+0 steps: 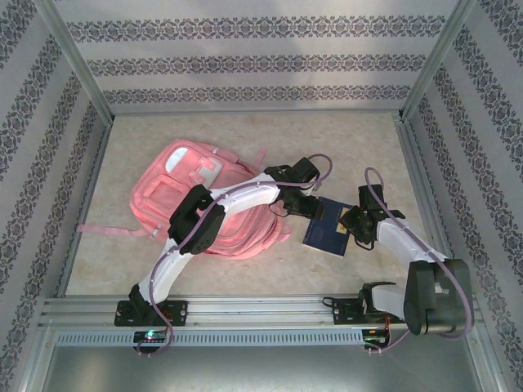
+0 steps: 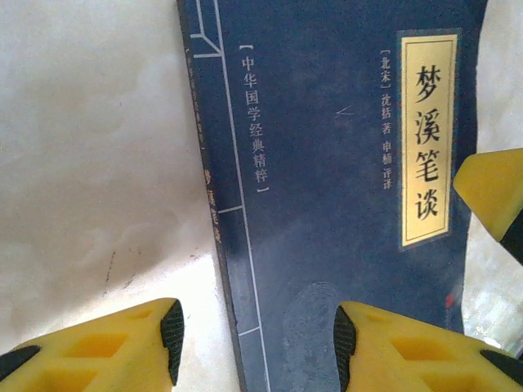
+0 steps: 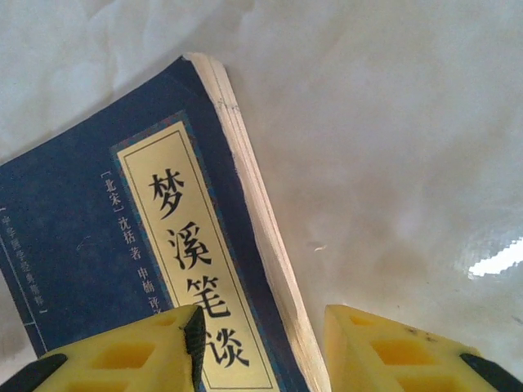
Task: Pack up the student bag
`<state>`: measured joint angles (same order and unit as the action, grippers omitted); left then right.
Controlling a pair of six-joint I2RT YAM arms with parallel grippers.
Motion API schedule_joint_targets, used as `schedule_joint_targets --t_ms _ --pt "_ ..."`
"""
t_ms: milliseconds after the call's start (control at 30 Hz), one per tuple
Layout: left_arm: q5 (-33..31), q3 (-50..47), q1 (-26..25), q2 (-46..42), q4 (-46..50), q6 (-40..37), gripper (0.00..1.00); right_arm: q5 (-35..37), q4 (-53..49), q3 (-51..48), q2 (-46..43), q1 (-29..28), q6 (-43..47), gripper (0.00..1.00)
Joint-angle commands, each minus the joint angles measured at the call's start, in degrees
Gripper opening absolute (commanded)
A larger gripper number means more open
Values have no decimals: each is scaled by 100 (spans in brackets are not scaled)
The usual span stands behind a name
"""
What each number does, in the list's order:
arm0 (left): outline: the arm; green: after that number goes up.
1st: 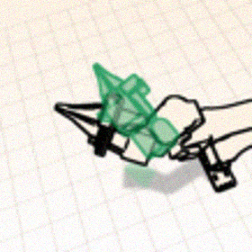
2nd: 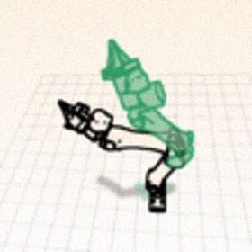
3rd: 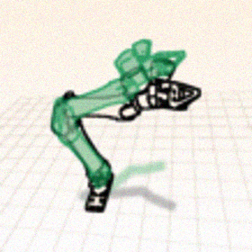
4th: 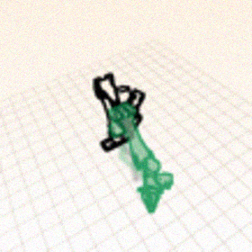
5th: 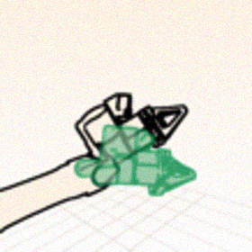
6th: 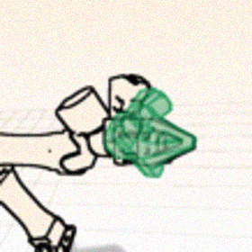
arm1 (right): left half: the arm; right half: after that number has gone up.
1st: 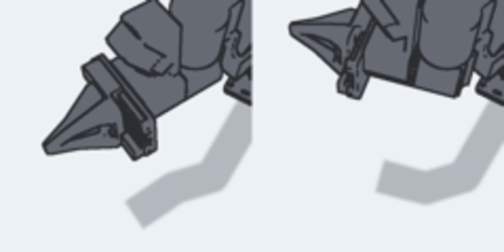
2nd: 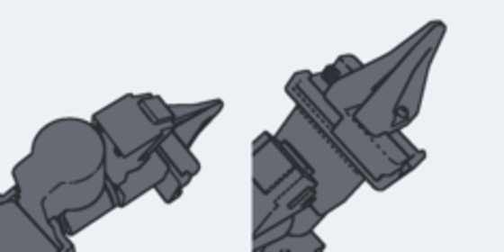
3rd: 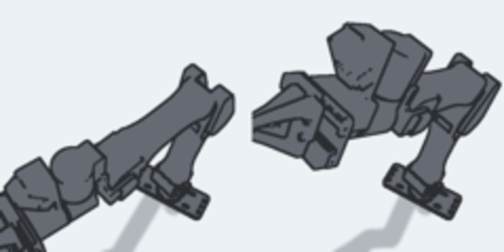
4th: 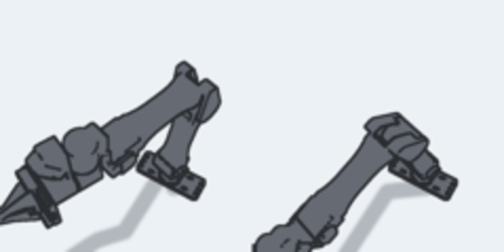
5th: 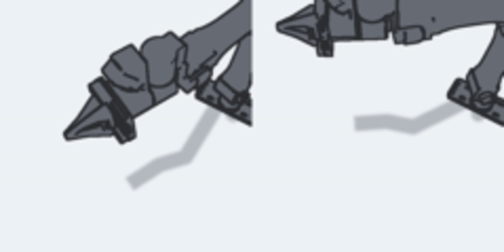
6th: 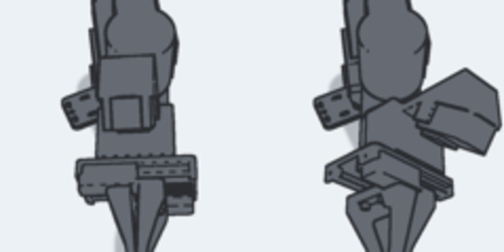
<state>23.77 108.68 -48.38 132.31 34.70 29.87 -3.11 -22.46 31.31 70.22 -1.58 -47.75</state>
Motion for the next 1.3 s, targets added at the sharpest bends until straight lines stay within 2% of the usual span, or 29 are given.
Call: schedule_joint_targets --t_ms 0,167,467,867,1033,1267 --pt "5 260 -49 176 240 -18 52 -114 180 -81 118 62 55 43" --pt "-9 389 -49 340 313 -25 52 -122 222 -112 236 62 92 42" --pt "269 610 -49 620 224 145 52 -456 479 -152 504 96 53 31" --pt "1121 534 -41 630 -424 660 51 -580 506 -121 484 97 64 27" --pt "1352 90 0 197 -1035 913 45 -603 519 -131 458 96 55 27" --pt "1983 -668 73 -130 -2381 1678 41 -603 523 -152 432 97 55 27"
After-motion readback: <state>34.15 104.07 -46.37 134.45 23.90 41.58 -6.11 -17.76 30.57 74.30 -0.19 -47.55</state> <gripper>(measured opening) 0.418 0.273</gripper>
